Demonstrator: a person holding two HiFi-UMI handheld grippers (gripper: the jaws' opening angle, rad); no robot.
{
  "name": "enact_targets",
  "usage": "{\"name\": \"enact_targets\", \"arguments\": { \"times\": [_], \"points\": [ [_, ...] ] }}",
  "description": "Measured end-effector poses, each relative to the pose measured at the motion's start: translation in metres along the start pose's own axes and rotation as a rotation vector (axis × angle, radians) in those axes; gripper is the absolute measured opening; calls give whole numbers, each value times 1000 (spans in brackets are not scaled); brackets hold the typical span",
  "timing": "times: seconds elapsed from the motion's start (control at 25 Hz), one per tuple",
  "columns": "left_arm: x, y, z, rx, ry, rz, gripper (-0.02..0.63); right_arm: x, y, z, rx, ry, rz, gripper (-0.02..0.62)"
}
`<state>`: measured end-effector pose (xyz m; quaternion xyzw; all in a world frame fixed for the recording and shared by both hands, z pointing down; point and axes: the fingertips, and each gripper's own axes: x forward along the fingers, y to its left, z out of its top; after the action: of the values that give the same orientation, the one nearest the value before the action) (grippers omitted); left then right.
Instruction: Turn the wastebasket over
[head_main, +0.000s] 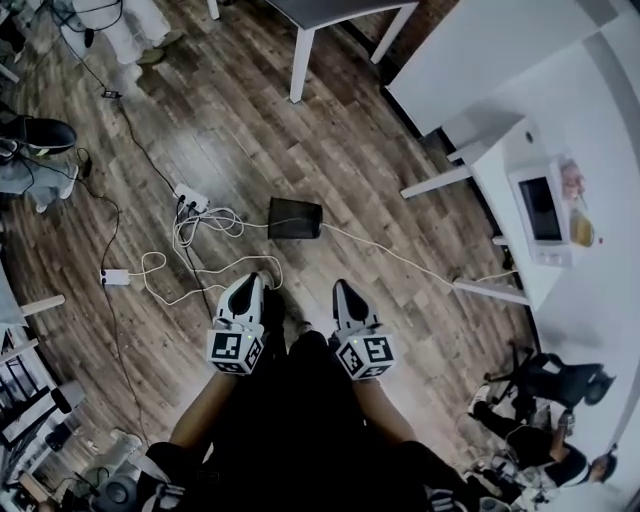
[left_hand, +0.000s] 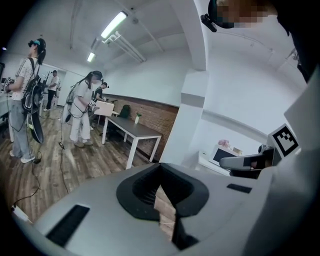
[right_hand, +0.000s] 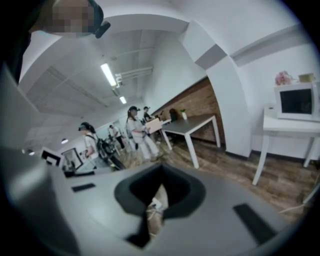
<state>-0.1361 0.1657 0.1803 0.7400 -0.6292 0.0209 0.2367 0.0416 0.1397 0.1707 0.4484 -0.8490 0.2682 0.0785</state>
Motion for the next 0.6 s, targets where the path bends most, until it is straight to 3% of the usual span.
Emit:
{"name": "enact_targets", "arguments": {
  "times": [0.28,0.44,0.6],
  "points": [
    [54,40,-7,18,66,-19,34,57,-19,8,20,-1,-29,32],
    [80,59,-27,-23,112,7,34,89,-34,8,21,8,-28,32],
    [114,67,-52,11,148,13,34,123,-59,0,37,40,-17,32]
  ]
}}
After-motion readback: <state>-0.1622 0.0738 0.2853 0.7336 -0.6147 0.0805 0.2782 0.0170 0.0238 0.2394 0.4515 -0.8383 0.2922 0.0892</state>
